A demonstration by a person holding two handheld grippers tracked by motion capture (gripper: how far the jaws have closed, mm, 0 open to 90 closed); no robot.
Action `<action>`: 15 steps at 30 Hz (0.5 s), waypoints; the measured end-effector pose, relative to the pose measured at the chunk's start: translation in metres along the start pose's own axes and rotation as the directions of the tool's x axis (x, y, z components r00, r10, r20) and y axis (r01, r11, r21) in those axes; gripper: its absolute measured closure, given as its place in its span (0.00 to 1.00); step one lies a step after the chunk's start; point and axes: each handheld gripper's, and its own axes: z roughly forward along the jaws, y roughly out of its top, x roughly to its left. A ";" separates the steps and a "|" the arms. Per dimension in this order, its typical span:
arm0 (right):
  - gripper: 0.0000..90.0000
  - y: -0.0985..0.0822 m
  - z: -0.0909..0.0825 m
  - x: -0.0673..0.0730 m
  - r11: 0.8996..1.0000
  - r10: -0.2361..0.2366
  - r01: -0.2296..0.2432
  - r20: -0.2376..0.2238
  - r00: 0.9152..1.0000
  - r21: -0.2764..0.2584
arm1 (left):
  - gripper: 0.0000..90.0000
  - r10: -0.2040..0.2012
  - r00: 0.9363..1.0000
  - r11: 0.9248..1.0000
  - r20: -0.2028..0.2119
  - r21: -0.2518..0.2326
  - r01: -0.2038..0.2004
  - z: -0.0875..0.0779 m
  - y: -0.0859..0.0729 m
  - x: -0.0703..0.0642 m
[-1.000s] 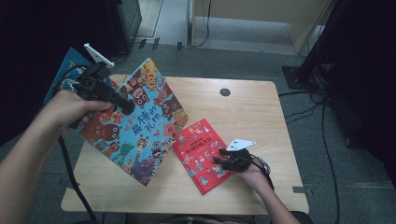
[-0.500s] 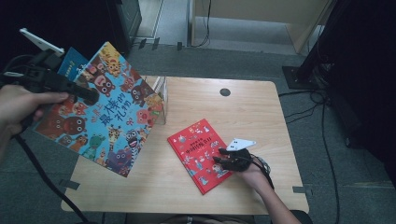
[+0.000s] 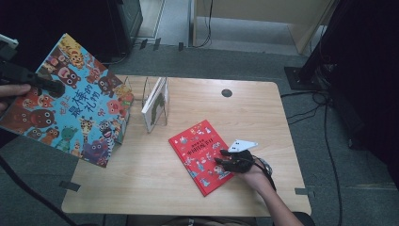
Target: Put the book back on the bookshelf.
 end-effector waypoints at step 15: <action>0.62 0.000 0.001 -0.001 1.000 -0.003 0.003 -0.007 1.000 -0.004 | 0.90 -0.093 0.990 0.995 -0.109 -0.046 0.089 0.018 0.031 0.029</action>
